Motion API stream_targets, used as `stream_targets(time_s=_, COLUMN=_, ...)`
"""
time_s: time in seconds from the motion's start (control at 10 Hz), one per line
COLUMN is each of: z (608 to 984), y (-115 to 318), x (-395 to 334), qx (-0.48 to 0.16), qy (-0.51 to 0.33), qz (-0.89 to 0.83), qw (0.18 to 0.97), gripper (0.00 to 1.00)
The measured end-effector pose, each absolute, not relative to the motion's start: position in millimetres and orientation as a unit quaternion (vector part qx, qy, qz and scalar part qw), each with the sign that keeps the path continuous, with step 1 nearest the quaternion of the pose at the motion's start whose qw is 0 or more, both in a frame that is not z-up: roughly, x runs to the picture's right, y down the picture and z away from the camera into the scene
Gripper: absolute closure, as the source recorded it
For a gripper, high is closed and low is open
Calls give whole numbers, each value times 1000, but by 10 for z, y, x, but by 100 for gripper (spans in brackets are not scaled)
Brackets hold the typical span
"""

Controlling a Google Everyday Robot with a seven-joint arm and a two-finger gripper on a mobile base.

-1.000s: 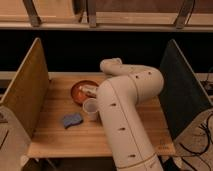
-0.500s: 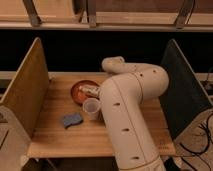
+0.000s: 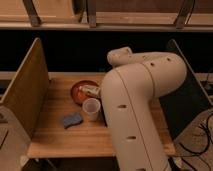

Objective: Place the pepper on the white sponge

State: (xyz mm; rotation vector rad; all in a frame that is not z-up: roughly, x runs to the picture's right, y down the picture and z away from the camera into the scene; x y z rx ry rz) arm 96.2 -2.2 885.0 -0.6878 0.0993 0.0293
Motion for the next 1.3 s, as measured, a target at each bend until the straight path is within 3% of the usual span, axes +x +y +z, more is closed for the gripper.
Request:
stream_targets(time_s=0.3, z=8438, y=-563, x=592, qx=-277, qy=45, qz=-18, qw=960, gripper=100)
stream_targets(time_s=0.6, z=8268, y=-876, x=-217, qx=-234, qy=-12, qz=-99, qw=967, gripper=100)
stream_targets(time_s=1.1, z=8043, y=-785, x=-1450, qx=-213, qy=-162, qz=-181, qw=946, gripper=100)
stream_targets(time_s=1.3, z=7991, y=-745, x=-1575, qx=-213, qy=-182, qz=-186, qw=942, gripper=100)
